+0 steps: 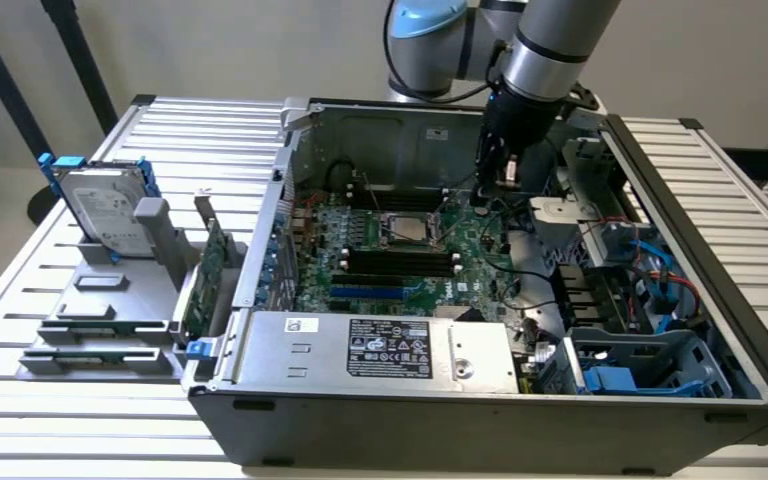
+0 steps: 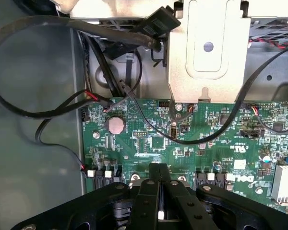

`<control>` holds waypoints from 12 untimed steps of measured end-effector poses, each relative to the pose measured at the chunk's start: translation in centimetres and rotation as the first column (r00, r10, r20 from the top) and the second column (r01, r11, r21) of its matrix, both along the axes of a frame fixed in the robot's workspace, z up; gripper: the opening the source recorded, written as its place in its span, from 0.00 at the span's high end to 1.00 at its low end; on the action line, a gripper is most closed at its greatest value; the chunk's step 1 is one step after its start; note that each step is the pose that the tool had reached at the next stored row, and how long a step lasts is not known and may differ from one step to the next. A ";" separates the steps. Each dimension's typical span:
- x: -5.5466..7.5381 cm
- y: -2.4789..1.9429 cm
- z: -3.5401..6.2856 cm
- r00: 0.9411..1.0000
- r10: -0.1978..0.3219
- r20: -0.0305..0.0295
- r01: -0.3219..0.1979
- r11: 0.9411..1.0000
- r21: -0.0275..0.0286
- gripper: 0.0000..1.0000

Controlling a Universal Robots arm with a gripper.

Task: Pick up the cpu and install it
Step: 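Close the cpu cover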

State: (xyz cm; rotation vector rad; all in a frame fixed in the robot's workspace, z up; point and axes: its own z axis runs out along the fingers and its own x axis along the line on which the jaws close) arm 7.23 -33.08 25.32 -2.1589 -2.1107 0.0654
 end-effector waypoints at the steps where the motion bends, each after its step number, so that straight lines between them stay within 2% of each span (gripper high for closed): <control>1: 0.0 0.00 -0.18 1.000 0.000 0.000 0.000 1.000 0.000 0.89; 5: -0.1 0.01 -0.89 1.000 0.001 -0.001 -0.001 1.000 0.000 0.89; 6: -0.1 0.00 -0.97 1.000 0.001 -0.004 -0.001 1.000 0.000 0.89; 7: -0.1 0.00 -0.98 1.000 0.001 -0.013 -0.001 1.000 0.000 0.89; 8: -0.1 0.00 -0.98 1.000 0.001 -0.027 -0.001 1.000 0.000 0.89; 12: -0.1 0.00 -0.99 0.995 0.001 -0.097 -0.001 1.000 0.000 0.89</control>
